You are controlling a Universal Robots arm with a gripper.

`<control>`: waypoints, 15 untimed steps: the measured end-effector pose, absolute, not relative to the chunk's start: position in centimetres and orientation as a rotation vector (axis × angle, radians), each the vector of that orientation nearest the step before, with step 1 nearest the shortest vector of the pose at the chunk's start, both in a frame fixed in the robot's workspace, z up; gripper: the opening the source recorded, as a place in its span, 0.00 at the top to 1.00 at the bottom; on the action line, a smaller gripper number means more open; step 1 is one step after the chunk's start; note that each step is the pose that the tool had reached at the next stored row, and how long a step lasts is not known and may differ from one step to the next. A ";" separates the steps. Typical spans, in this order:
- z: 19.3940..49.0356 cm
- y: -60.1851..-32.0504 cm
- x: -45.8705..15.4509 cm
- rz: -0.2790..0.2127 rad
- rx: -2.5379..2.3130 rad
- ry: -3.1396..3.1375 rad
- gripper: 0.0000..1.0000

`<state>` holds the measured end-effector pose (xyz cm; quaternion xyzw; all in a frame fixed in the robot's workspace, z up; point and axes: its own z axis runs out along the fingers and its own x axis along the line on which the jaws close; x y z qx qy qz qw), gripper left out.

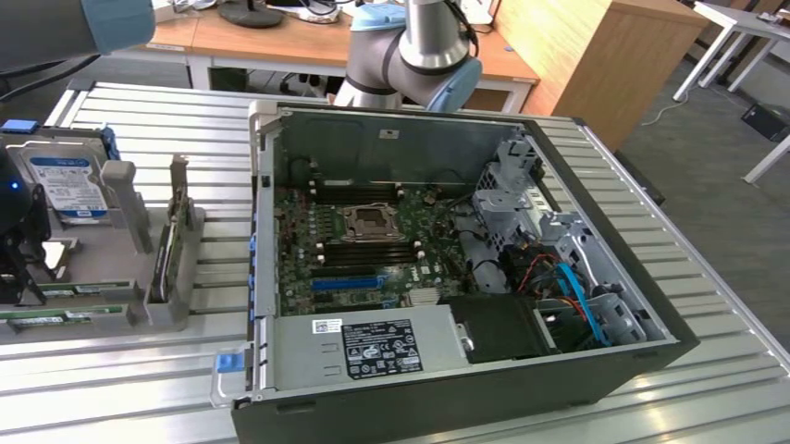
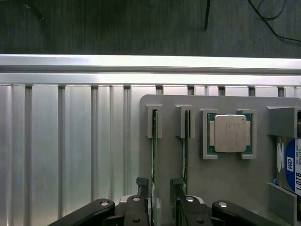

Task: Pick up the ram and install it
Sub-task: 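Pick up the ram and move it above insertion slot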

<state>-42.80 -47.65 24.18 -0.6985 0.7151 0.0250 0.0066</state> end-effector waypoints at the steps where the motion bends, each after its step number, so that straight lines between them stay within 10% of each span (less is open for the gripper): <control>1: 24.2 -47.6 -42.8 0.078 -2.185 2.237 0.68; 15: 22.6 -47.6 -42.8 0.072 -2.188 2.240 0.68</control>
